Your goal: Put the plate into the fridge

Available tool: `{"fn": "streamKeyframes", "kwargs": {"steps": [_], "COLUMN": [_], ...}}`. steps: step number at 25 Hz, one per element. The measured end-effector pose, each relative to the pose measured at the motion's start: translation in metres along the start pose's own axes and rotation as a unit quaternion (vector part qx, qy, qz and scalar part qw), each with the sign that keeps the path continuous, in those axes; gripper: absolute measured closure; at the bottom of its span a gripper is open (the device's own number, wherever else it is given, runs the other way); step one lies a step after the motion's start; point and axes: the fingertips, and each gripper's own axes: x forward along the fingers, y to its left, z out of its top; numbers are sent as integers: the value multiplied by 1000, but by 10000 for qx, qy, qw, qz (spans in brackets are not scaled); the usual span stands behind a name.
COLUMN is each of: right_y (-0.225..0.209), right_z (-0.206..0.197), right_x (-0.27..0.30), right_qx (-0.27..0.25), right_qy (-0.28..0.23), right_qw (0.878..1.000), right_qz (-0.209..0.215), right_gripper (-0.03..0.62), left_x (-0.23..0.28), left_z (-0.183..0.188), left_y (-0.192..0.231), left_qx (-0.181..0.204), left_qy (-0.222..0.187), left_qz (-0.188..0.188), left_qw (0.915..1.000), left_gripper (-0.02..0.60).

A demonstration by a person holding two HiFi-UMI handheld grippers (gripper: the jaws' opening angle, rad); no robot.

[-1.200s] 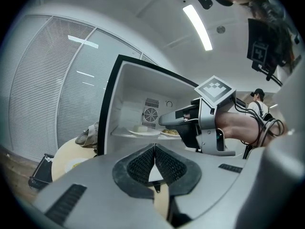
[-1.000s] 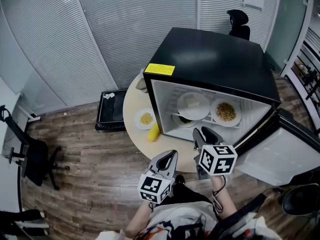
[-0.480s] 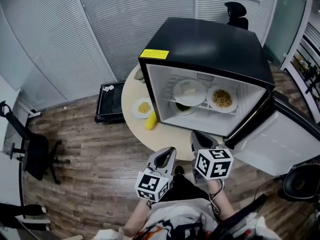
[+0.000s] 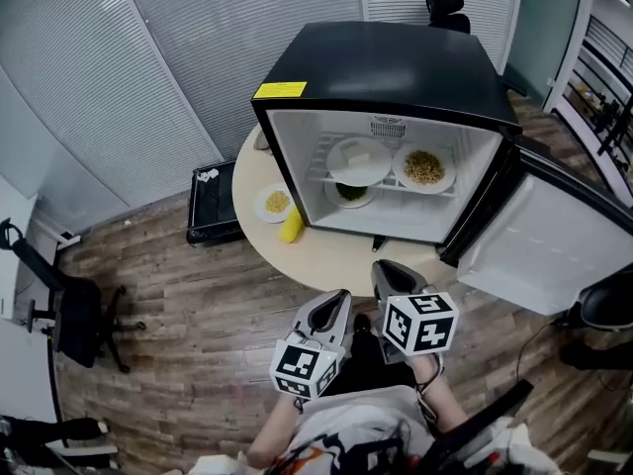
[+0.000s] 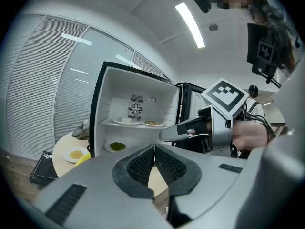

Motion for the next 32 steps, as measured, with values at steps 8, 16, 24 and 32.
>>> {"fn": "streamKeyframes", "kwargs": {"steps": [8, 16, 24, 32], "right_y": [4, 9, 8, -7], "right_z": [-18, -23, -31, -45], "right_x": [-16, -11, -18, -45], "right_qx": [67, 51, 28, 67], "right_qy": [80, 158, 319, 468], "right_qw": [9999, 9999, 9993, 9983], "right_qz": [-73, -5, 183, 352], "right_gripper": [560, 565, 566, 568], "left_x": [-15, -21, -10, -16], "left_z": [-11, -6, -4, -10], "left_y": [-16, -4, -15, -44], "left_qx": [-14, -30, -98, -216], "left_qy": [51, -20, -11, 55], "left_qz": [-115, 66, 104, 302], "left_qw": [9999, 10000, 9999, 9993], "left_gripper": [568, 568, 568, 568]}}
